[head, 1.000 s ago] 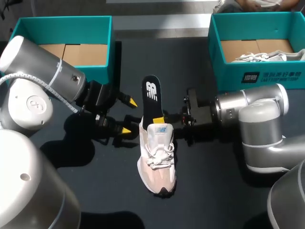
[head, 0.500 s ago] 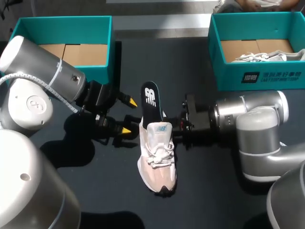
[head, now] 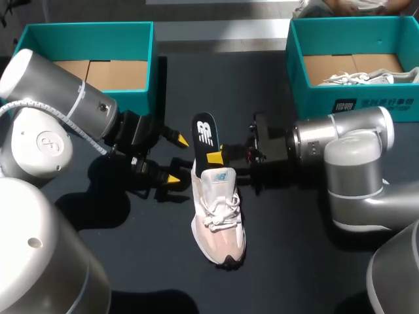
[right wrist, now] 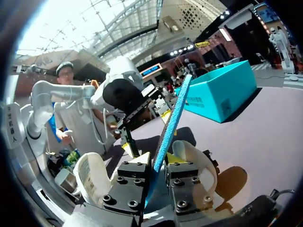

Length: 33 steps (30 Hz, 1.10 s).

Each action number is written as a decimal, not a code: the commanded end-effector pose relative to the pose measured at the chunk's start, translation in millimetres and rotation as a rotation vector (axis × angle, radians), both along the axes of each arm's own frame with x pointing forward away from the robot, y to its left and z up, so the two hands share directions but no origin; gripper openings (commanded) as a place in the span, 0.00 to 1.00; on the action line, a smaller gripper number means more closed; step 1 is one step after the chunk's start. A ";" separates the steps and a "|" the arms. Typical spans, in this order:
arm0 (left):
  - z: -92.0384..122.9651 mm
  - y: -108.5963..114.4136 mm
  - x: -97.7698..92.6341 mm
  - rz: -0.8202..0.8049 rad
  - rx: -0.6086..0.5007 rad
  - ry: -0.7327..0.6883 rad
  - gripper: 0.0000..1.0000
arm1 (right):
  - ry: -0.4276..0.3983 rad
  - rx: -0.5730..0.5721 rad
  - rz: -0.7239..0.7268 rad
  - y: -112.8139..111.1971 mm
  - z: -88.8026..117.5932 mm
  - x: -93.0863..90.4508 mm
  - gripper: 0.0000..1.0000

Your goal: Take the shoe out of the shoebox, open the shoe tongue, remove and reinsert the insole, then place the shoe into the shoebox

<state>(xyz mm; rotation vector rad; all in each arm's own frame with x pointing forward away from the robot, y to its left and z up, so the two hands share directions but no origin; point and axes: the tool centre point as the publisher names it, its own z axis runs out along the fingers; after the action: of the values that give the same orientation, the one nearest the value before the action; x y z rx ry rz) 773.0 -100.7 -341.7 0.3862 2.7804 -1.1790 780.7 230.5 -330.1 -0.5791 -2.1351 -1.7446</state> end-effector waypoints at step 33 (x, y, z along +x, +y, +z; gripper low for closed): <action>0.1 -0.1 -1.6 0.003 0.002 -0.003 1.00 | 0.083 -0.096 0.026 -7.6 -4.7 -29.6 0.24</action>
<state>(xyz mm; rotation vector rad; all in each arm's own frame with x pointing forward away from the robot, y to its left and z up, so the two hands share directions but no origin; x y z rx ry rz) 773.0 -100.6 -341.7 0.3862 2.7804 -1.1789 749.1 222.6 -337.3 -0.6356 -2.1653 -1.5870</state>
